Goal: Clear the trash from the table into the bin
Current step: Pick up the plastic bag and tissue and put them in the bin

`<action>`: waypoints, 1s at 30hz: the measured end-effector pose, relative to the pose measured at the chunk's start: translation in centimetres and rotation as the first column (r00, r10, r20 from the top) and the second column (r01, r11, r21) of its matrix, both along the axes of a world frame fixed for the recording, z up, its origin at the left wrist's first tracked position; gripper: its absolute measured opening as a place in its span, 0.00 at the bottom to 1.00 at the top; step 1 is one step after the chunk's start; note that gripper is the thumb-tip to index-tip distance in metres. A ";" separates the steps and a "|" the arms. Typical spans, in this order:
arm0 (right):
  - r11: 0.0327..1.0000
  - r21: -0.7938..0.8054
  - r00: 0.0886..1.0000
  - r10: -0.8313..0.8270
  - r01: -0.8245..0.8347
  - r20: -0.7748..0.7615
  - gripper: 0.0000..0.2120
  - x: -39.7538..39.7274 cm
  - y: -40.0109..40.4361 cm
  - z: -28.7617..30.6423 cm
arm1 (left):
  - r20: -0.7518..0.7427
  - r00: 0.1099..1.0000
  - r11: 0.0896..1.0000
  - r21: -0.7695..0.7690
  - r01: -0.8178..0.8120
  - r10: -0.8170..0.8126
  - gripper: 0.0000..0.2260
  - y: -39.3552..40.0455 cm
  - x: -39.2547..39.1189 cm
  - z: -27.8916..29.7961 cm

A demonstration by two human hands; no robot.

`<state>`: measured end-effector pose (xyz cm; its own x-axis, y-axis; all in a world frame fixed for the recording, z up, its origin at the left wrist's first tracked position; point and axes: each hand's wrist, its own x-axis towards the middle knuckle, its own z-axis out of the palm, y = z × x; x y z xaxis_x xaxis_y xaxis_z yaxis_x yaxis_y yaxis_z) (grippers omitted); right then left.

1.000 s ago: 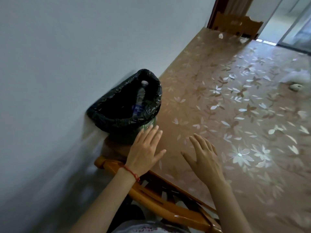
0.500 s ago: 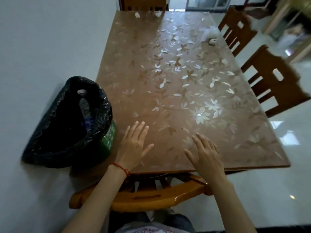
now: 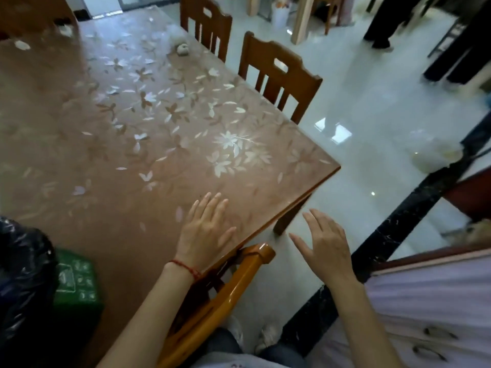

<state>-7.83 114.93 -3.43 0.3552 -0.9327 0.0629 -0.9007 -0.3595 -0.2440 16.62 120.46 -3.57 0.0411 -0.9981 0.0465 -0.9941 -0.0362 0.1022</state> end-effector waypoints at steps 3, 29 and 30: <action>0.994 -0.022 0.994 -0.110 0.110 -0.005 0.28 -3.1 0.7 -0.1 | -0.016 0.997 0.996 0.026 0.081 -0.081 0.30 -2.0 -2.6 0.1; 0.753 -0.025 0.754 -0.657 0.657 0.010 0.37 -23.9 3.9 0.2 | -0.026 0.835 0.833 0.061 0.551 -0.550 0.33 -12.9 -25.3 0.5; 0.751 -0.028 0.752 -0.659 0.660 0.019 0.35 -24.4 3.5 0.2 | -0.032 0.832 0.830 0.060 0.554 -0.554 0.33 -13.5 -25.7 0.5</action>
<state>-32.27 118.46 -3.27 -0.3479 -0.9326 0.0957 -0.9151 0.3157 -0.2507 -9.13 106.97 -3.07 -0.5195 -0.8544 -0.0148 -0.8480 0.5133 0.1317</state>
